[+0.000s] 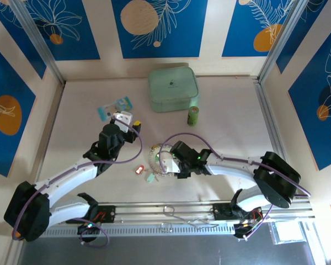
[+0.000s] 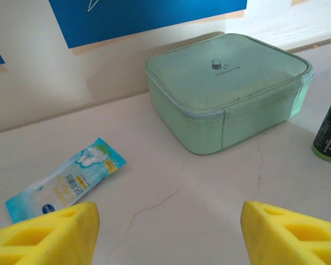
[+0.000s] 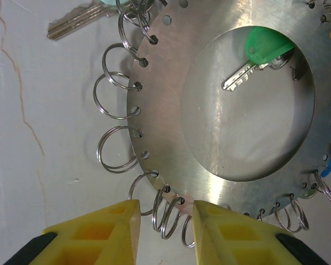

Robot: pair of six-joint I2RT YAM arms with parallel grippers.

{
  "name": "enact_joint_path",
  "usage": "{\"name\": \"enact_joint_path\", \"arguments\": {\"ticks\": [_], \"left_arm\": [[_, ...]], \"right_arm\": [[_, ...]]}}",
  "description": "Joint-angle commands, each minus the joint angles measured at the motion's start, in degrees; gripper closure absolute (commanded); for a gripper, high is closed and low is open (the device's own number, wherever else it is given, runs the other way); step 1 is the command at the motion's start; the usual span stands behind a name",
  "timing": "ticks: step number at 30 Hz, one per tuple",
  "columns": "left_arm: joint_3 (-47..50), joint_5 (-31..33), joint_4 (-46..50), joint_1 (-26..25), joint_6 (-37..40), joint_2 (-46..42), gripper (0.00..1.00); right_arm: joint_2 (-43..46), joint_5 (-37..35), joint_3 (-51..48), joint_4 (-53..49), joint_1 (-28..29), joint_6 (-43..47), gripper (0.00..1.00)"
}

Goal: Put the keys on the keyring

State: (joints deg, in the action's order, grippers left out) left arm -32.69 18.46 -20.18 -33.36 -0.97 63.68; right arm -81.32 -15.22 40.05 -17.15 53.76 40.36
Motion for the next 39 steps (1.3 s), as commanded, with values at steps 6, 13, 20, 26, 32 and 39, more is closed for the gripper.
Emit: {"name": "enact_joint_path", "arguments": {"ticks": [6, 13, 20, 26, 32, 39], "left_arm": [[-1.5, 0.0, -1.2, 0.4, 0.8, -1.1, 0.32], [-1.5, -0.1, -1.2, 0.3, 0.6, -0.8, 0.32], [-1.4, 0.0, -1.2, 0.4, 0.6, -0.8, 0.32], [-1.5, -0.1, -1.2, 0.3, 0.5, -0.8, 0.32], [-1.5, -0.2, -1.3, 0.3, 0.5, -0.7, 0.32], [-1.4, -0.2, -1.3, 0.4, 0.5, -0.6, 0.32]], "right_arm": [[-2.9, 1.0, -0.2, 0.4, -0.8, 0.0, 0.67], [-4.1, -0.7, 0.3, 1.4, -0.9, -0.2, 0.75], [-3.9, -1.9, 0.2, 1.9, -0.8, 0.3, 0.87], [-3.5, -2.1, 0.3, 1.5, -0.9, 0.4, 0.97], [-3.0, -0.3, 0.6, 1.8, -1.8, -1.5, 0.98], [-4.1, 0.9, 0.5, 4.7, -2.8, -4.0, 0.9]]}}
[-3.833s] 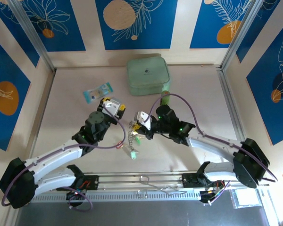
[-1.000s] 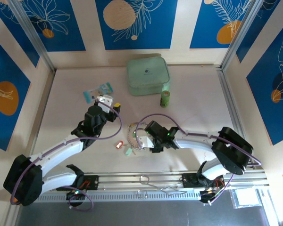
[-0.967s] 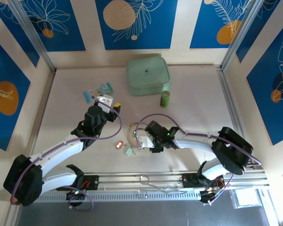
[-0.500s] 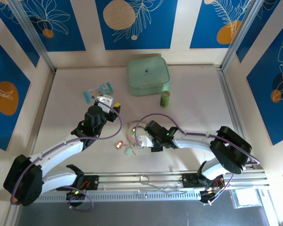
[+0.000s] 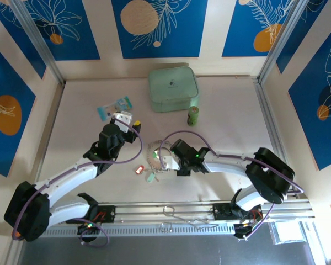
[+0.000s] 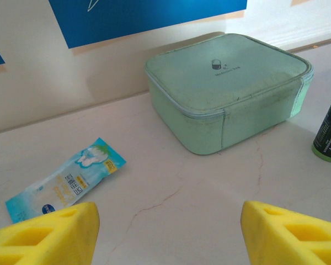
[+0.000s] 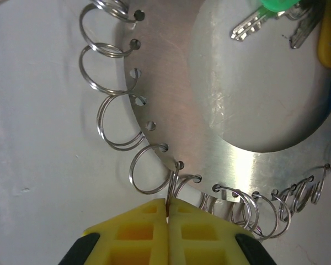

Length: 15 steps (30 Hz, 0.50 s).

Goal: Put the keys on the keyring

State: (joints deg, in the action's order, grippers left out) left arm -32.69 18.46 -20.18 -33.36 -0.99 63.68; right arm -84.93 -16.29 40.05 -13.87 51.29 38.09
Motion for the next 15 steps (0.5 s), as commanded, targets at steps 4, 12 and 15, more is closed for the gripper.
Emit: {"name": "enact_joint_path", "arguments": {"ticks": [4, 12, 15], "left_arm": [[-1.5, -0.2, -1.3, 0.4, 0.6, -0.6, 0.32], [-1.4, -0.2, -1.3, 0.4, 0.7, -0.8, 0.32], [-1.5, -0.1, -1.3, 0.3, 0.7, -0.9, 0.32]], "right_arm": [[-1.5, 1.9, 0.7, 2.8, -0.3, -2.0, 0.88], [-2.9, 2.2, 1.2, 4.7, -0.3, -2.9, 0.84], [-3.4, 1.1, 1.4, 5.5, -0.3, -3.1, 0.82]]}}
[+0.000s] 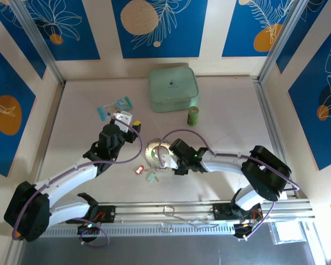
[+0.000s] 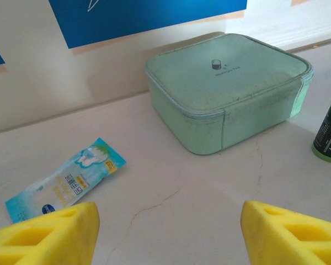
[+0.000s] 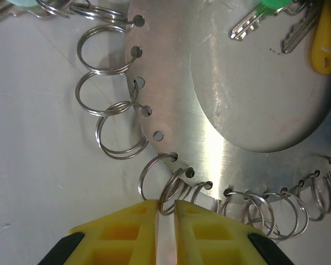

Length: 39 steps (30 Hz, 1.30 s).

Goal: Put the keys on the keyring

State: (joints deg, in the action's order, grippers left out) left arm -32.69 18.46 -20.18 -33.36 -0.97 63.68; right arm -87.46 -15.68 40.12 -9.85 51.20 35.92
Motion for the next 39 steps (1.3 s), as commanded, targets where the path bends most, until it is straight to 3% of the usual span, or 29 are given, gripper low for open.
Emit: {"name": "enact_joint_path", "arguments": {"ticks": [1, 25, 31, 39], "left_arm": [[-1.4, -0.1, -1.3, 0.3, 0.7, -0.9, 0.32], [-1.5, -0.1, -1.3, 0.4, 0.7, -0.9, 0.32], [-1.4, 0.1, -1.2, 0.3, 0.9, -1.0, 0.32], [-1.2, -0.1, -1.5, 0.4, 2.5, -0.9, 0.33]], "right_arm": [[-0.9, 0.3, 1.4, 1.7, -0.3, -1.0, 0.81], [-2.7, 0.1, 2.3, 4.8, 0.2, -1.6, 0.89], [-2.3, 0.5, 2.1, 5.0, 0.1, -2.0, 0.99], [4.3, 6.4, -0.7, 8.0, -2.8, -4.9, 1.0]]}}
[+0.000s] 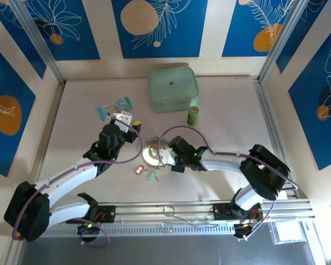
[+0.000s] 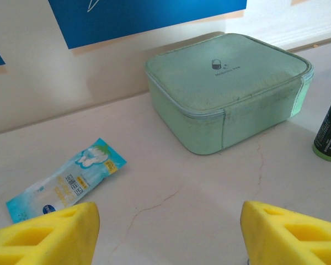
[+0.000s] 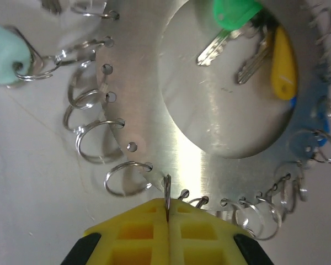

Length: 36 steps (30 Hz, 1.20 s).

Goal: Put the keys on the keyring

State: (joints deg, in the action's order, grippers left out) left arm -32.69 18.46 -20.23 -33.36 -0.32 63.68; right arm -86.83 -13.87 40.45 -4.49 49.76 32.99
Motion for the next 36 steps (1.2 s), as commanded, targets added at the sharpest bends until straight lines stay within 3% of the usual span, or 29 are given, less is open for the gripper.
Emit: {"name": "enact_joint_path", "arguments": {"ticks": [1, 6, 9, 13, 17, 26, 36], "left_arm": [[-1.1, -0.9, -1.8, 0.4, 2.7, -0.8, 0.33], [-1.3, -12.6, 0.1, 0.4, 11.2, 1.0, 0.33], [-1.0, -23.1, 2.1, 0.4, 15.7, 1.4, 0.35], [-1.3, -38.4, 5.8, 0.4, 25.1, 1.1, 0.45], [-4.5, -47.3, 16.2, 0.4, 35.8, 2.7, 0.57], [-8.3, -58.8, 20.2, 0.1, 45.1, 9.0, 0.61], [-9.8, -57.5, 22.8, -3.1, 52.3, 11.3, 0.65]], "right_arm": [[4.9, 6.3, -1.5, 3.2, -2.0, -2.3, 1.0], [9.3, 12.8, -4.1, 6.2, -4.9, -3.5, 1.0], [11.0, 15.0, -4.9, 8.0, -5.8, -3.4, 1.0], [13.1, 17.5, -5.5, 9.4, -6.6, -3.5, 1.0], [14.1, 18.8, -5.7, 10.1, -6.9, -3.4, 1.0], [14.3, 20.0, -5.9, 10.6, -6.8, -2.8, 1.0], [16.2, 21.1, -6.1, 11.6, -5.2, -3.7, 1.0]]}}
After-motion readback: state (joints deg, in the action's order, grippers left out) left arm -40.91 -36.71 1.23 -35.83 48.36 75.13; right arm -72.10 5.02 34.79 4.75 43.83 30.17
